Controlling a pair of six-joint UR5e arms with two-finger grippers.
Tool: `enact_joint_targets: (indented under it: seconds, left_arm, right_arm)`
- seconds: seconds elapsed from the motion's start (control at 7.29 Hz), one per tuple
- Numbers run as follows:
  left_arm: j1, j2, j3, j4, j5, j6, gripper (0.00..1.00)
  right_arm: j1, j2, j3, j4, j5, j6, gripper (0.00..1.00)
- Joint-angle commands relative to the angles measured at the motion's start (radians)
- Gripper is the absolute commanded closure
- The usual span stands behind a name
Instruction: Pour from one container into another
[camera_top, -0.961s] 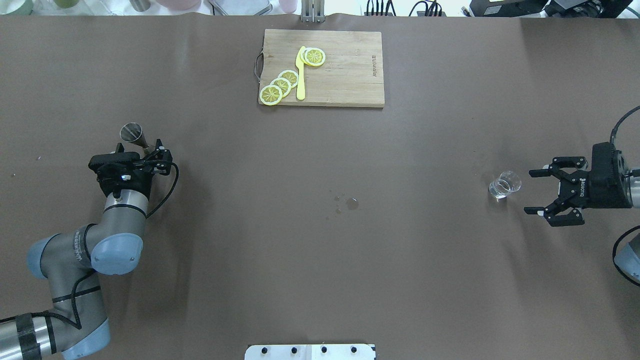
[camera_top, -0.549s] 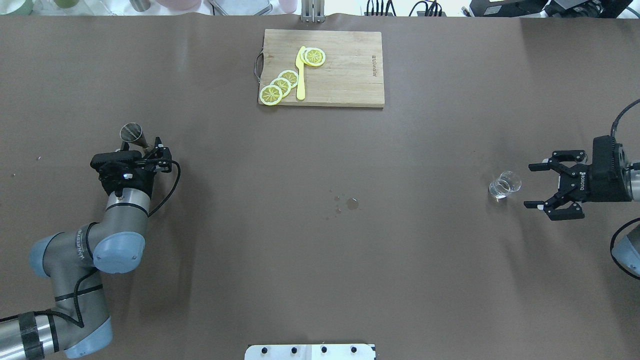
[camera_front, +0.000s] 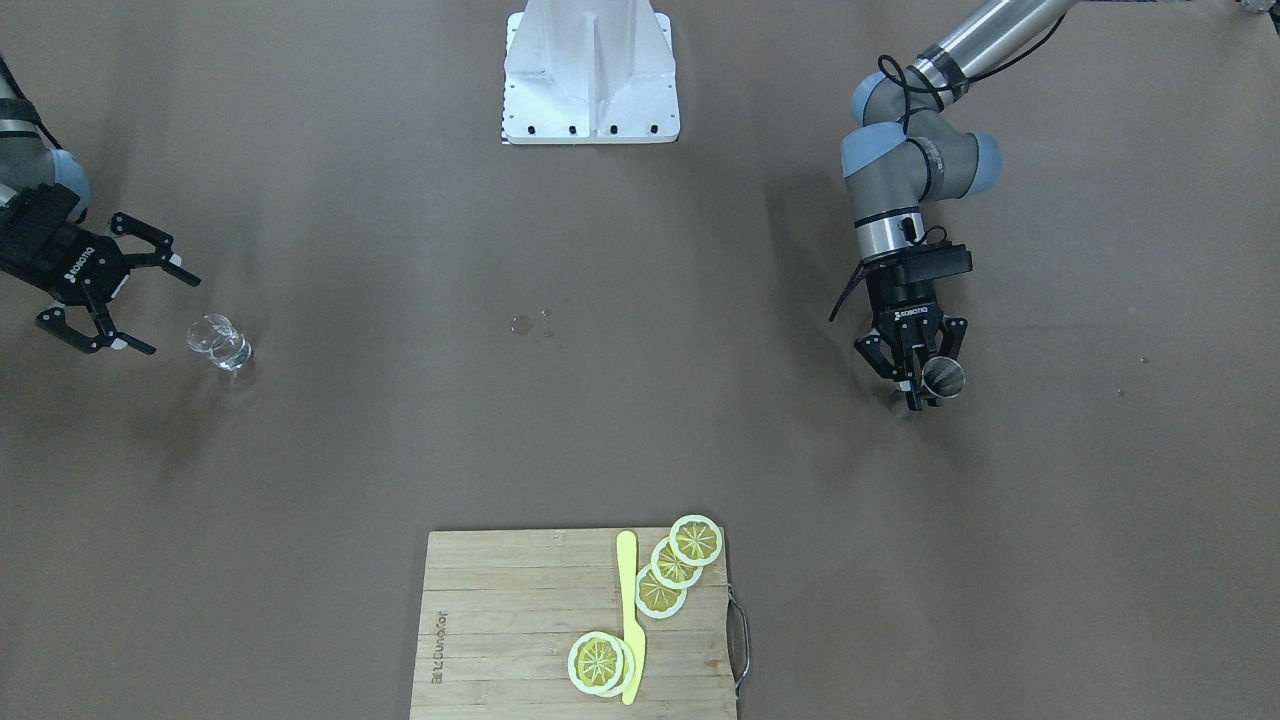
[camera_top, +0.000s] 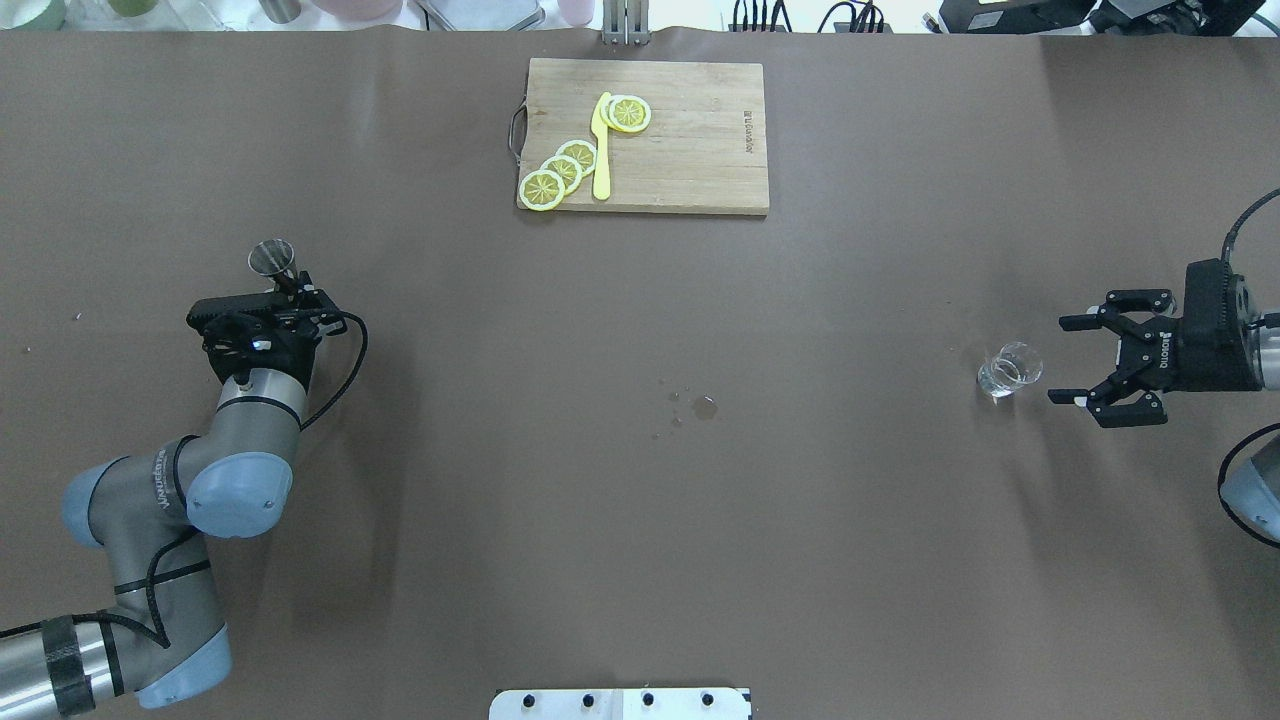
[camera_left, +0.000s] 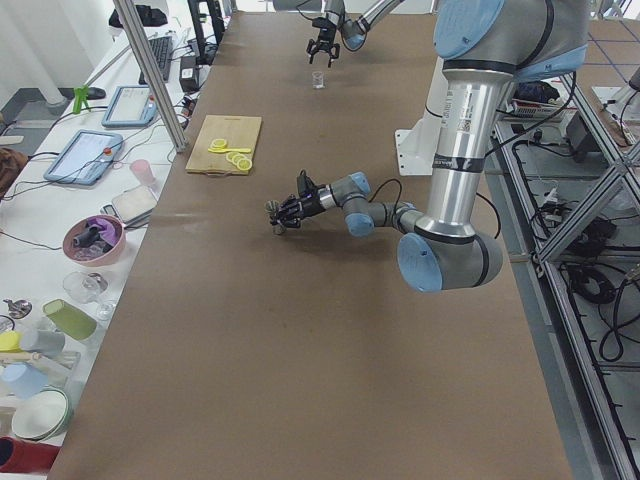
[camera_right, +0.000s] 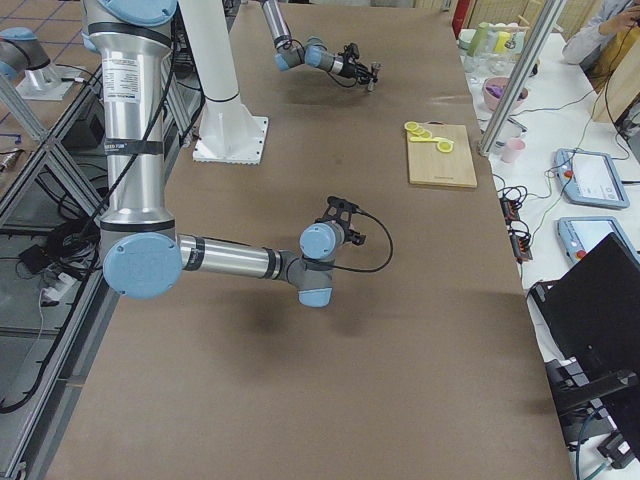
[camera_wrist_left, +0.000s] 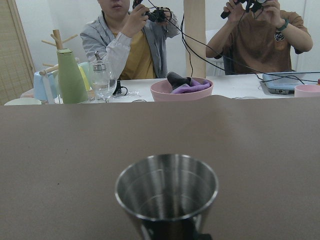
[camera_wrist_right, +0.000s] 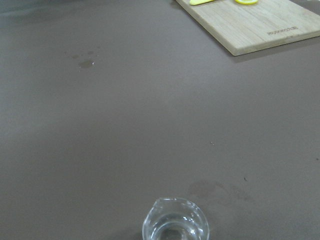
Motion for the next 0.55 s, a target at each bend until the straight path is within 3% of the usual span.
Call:
enact_joint_targets:
  seconds: [0.0, 0.14, 0.41]
  left_arm:
    - [-0.039, 0.002, -0.03, -0.025, -0.048, 0.096, 1.0]
    - [-0.09, 0.006, -0.082, -0.031, -0.058, 0.2, 1.0]
    - [-0.159, 0.006, -0.147, -0.113, -0.252, 0.335, 1.0]
  right_arm:
    - [-0.023, 0.007, -0.027, 0.002, -0.032, -0.018, 0.01]
    - [-0.025, 0.02, -0.047, 0.002, -0.038, -0.029, 0.01]
    - [-0.031, 0.051, -0.086, 0.006, -0.041, -0.043, 0.01]
